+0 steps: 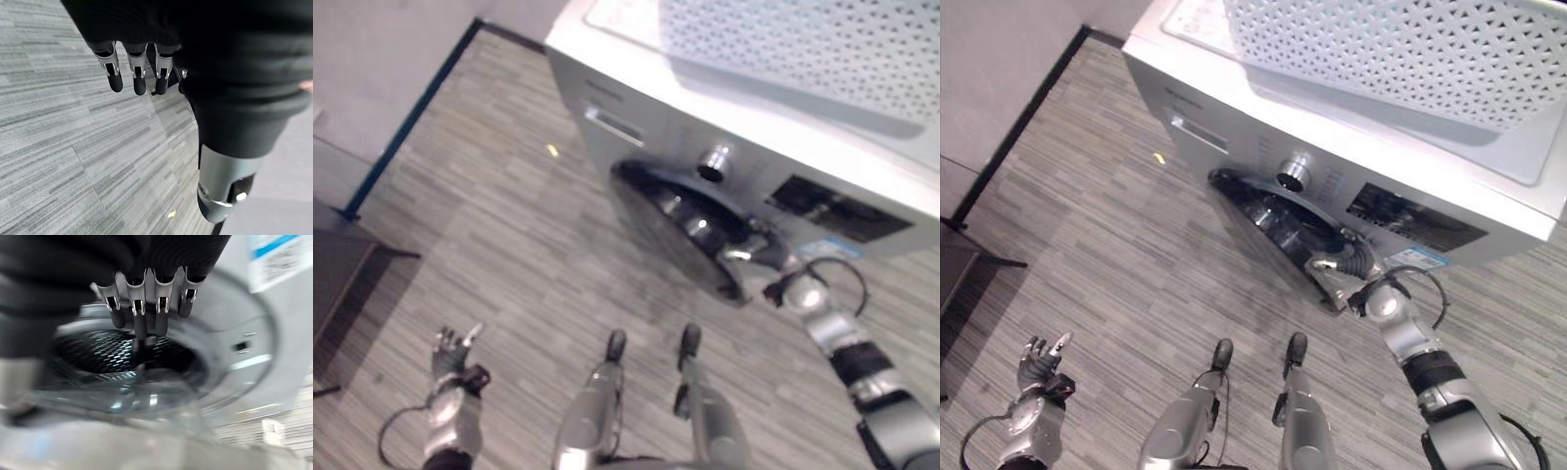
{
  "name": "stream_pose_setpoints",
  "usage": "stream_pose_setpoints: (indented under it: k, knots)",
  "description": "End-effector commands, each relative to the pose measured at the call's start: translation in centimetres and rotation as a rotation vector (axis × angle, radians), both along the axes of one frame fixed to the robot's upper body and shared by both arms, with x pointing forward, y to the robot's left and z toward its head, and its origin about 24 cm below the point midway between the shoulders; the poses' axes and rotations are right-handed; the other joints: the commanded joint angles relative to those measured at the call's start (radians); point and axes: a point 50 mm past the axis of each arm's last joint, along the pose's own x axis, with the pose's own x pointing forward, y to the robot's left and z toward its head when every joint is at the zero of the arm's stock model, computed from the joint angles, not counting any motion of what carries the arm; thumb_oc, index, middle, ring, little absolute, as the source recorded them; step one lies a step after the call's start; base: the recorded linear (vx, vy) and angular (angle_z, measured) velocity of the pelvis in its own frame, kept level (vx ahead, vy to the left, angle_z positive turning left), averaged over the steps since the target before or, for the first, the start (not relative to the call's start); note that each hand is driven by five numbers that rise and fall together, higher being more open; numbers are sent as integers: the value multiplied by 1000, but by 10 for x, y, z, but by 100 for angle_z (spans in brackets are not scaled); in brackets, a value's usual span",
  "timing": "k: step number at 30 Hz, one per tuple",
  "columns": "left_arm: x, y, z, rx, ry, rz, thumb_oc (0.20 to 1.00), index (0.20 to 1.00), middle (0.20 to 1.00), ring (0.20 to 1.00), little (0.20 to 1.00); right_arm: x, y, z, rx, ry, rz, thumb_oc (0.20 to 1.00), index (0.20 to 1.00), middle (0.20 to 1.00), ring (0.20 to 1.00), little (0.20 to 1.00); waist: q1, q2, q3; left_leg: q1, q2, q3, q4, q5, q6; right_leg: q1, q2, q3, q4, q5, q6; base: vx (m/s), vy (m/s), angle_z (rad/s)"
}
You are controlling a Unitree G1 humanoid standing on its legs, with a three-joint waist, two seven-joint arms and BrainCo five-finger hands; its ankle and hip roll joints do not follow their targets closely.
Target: Grab the laundry basket,head to the washer,open it,put in the laundry and shut it.
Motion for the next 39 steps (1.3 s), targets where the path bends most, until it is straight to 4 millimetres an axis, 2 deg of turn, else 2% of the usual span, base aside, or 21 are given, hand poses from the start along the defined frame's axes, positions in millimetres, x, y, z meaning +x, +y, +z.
stream_pose_setpoints:
  k: [1,6,10,11,12,13,15,17,20,21,27,28,33,34,35,38,39]
  knots:
    - [-2,12,11,77,-30,16,1000,1000,1000,1000,1000,19,21,20,-67,-93,31,1000,1000,1000,1000,1000,32,-13,-28,-84,-1,68,-16,38,39,-3,-105,60,68,-115,86,0,0,0]
    - [8,6,17,85,-60,-20,1000,1000,1000,1000,1000,23,22,27,-21,-116,31,1000,1000,1000,1000,1000,37,-5,-19,-106,-10,72,-16,42,40,-26,-110,67,64,-107,90,0,0,0]
    - [16,-1,19,82,-71,-47,1000,1000,1000,1000,1000,21,42,27,50,-130,120,1000,1000,1000,1000,1000,31,-6,-18,-113,-10,74,-12,39,42,-35,-114,73,63,-105,91,0,0,0]
    - [16,-1,19,82,-71,-47,1000,1000,1000,1000,1000,21,42,27,50,-130,120,1000,1000,1000,1000,1000,31,-6,-19,-114,-10,74,-11,39,42,-36,-114,73,64,-105,91,0,0,0]
    - [22,-3,22,88,-87,-57,1000,1000,1000,1000,1000,19,64,27,102,-142,211,1000,1000,1000,1000,1000,30,-9,-19,-117,-13,76,-8,35,44,-38,-116,79,62,-102,93,0,12,-3]
    - [24,-4,23,89,-90,-59,1000,1000,1000,1000,1000,19,70,27,118,-142,237,1000,1000,1000,1000,1000,30,-10,-19,-117,-14,78,-8,34,44,-39,-117,79,62,-102,94,0,12,-4]
    - [24,-4,23,90,-90,-58,1000,1000,1000,1000,1000,19,70,27,118,-142,237,1000,1000,1000,1000,1000,30,-10,-19,-117,-14,78,-8,34,44,-39,-117,79,62,-102,94,-1,3,-2]
    - [28,-5,23,86,-91,-54,1000,1000,1000,1000,1000,16,98,24,188,-136,329,1000,1000,1000,1000,1000,29,-16,-20,-115,-14,82,-5,31,45,-41,-119,83,64,-103,95,-3,14,-2]
    - [31,-8,22,84,-81,-60,1000,1000,1000,1000,1000,7,124,14,307,-98,406,1000,1000,1000,1000,1000,23,-24,-24,-109,-13,85,1,25,48,-36,-119,83,70,-107,94,0,32,-3]
    - [30,-8,20,83,-70,-55,1000,1000,1000,1000,1000,-2,139,7,364,-62,460,1000,1000,1000,1000,1000,20,-32,-28,-103,-12,85,5,19,50,-28,-119,81,75,-112,93,0,0,0]
    - [29,-10,18,76,-59,-57,1000,1000,1000,1000,1000,-17,161,-10,413,22,538,1000,1000,1000,1000,1000,17,-46,-37,-84,-9,82,16,7,53,-7,-120,74,91,-123,92,0,0,0]
    - [30,-14,16,73,-51,-70,1000,1000,1000,1000,1000,-27,170,-26,454,91,553,1000,1000,1000,1000,1000,20,-56,-44,-70,-4,77,23,-2,54,12,-121,66,103,-133,90,0,0,0]
    - [33,-17,20,91,-59,-92,1000,1000,1000,1000,1000,-34,182,-39,503,147,556,1000,1000,1000,1000,1000,26,-61,-47,-56,0,67,27,-5,52,29,-121,56,115,-144,87,-6,-13,10]
    - [39,-21,31,142,-98,-154,1000,1000,1000,1000,1000,-41,190,-49,539,199,564,1000,1000,1000,1000,1000,34,-66,-55,-44,3,56,28,-7,49,47,-120,48,124,-154,86,-10,-26,18]
    - [39,-21,31,142,-97,-154,1000,1000,1000,1000,1000,-41,190,-50,539,199,564,1000,1000,1000,1000,1000,34,-66,-55,-44,3,55,28,-7,49,48,-120,47,124,-154,86,-16,-42,16]
    - [45,-29,55,213,-196,-256,1000,1000,1000,1000,1000,-44,194,-58,592,244,547,1000,1000,1000,1000,1000,48,-65,-65,-35,5,44,33,-9,47,63,-117,37,130,-164,84,-5,-28,16]
    - [44,-29,55,213,-195,-256,1000,1000,1000,1000,1000,-44,194,-58,592,244,547,1000,1000,1000,1000,1000,47,-65,-64,-35,5,44,33,-9,47,64,-117,37,129,-164,84,-9,-32,16]
